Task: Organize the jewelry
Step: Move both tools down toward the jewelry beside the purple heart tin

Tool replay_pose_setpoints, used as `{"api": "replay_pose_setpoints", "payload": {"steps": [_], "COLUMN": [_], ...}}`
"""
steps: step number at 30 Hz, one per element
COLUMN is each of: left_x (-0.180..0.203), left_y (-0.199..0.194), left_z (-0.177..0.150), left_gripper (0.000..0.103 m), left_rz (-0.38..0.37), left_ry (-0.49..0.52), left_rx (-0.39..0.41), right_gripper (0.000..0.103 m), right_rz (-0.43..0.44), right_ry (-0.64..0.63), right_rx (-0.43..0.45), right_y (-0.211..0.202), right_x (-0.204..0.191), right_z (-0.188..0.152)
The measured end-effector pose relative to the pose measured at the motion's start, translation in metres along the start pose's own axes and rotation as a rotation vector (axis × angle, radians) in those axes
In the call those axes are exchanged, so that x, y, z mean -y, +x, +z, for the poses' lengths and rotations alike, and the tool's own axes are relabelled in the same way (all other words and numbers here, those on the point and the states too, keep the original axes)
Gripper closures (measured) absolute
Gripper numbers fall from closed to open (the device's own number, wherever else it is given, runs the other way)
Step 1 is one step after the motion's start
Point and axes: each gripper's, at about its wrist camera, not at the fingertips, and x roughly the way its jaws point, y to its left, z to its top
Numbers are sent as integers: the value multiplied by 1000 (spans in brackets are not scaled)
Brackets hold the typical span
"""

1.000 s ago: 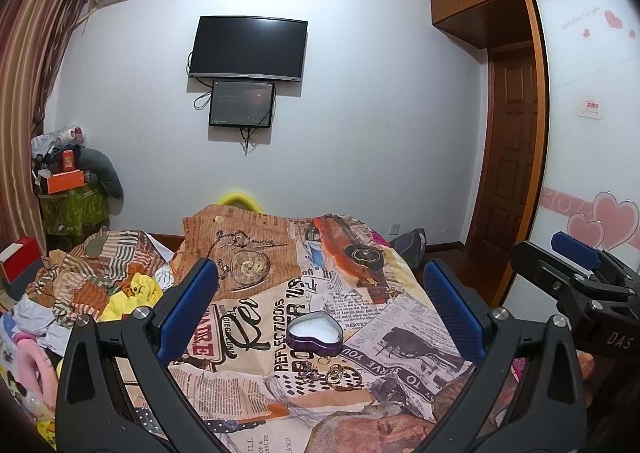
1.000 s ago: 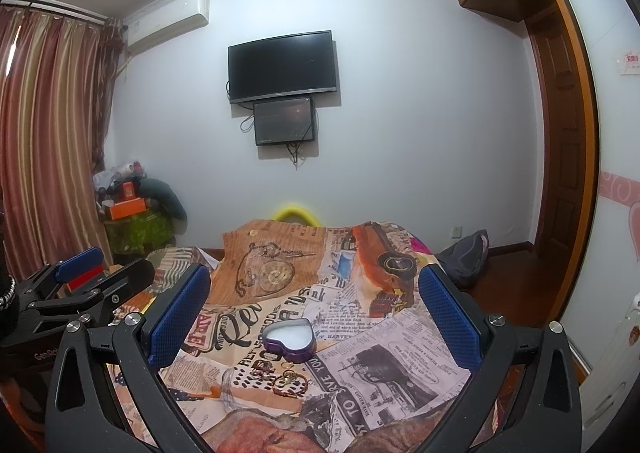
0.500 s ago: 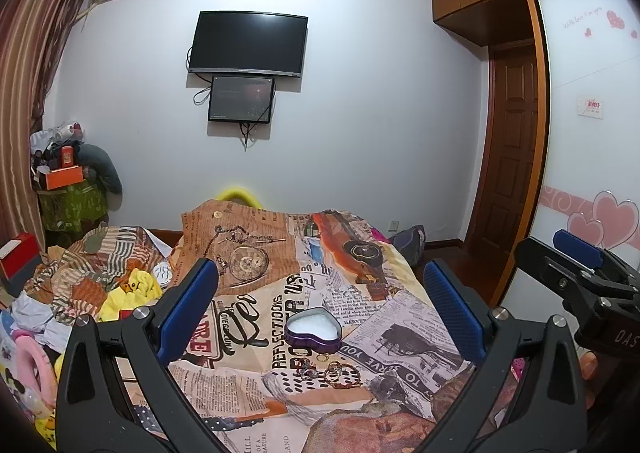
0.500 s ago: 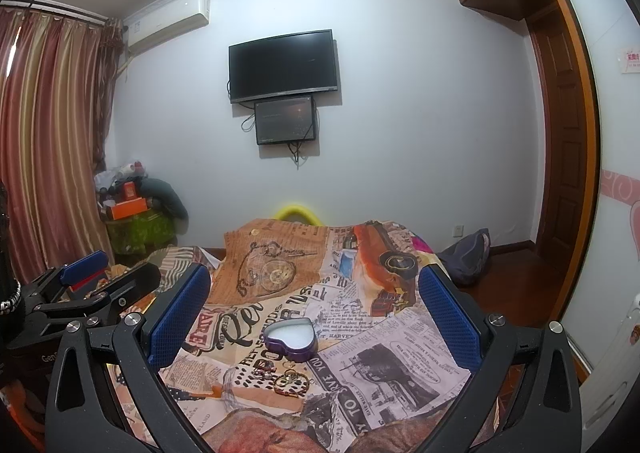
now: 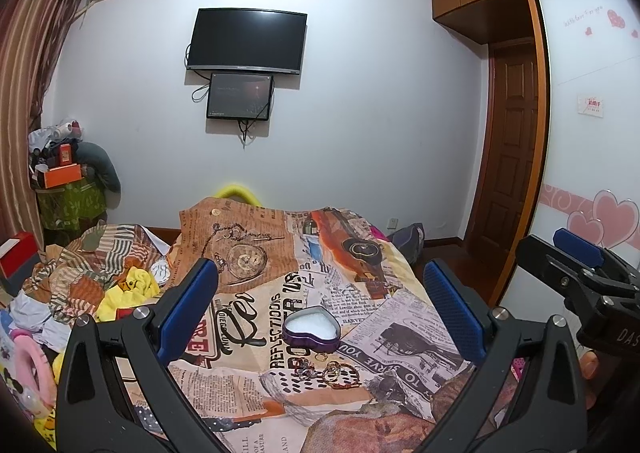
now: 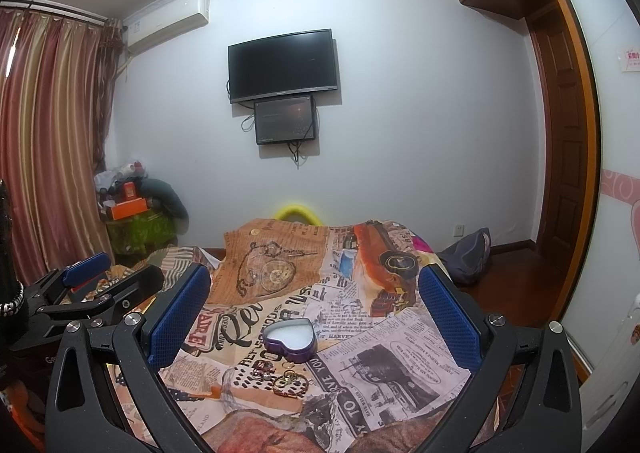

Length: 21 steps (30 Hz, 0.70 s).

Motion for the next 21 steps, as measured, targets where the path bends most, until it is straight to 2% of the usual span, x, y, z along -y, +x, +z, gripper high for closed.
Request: {"api": "replay_pose_setpoints", "payload": {"steps": [11,21], "left_x": [-9,-34], "left_y": [25,76], "left_z": [-1,-22], "left_gripper": [0,0], "left_rz": [10,45], "left_ry": [-8,-55], "left_rx": [-54,-184], "right_gripper": [0,0], "right_rz": [0,-39], "right_ry": [12,22], "right_rx": [-59,-195], "right_y": [26,73], "right_x": [6,18], "right_z": [-5,-28]}}
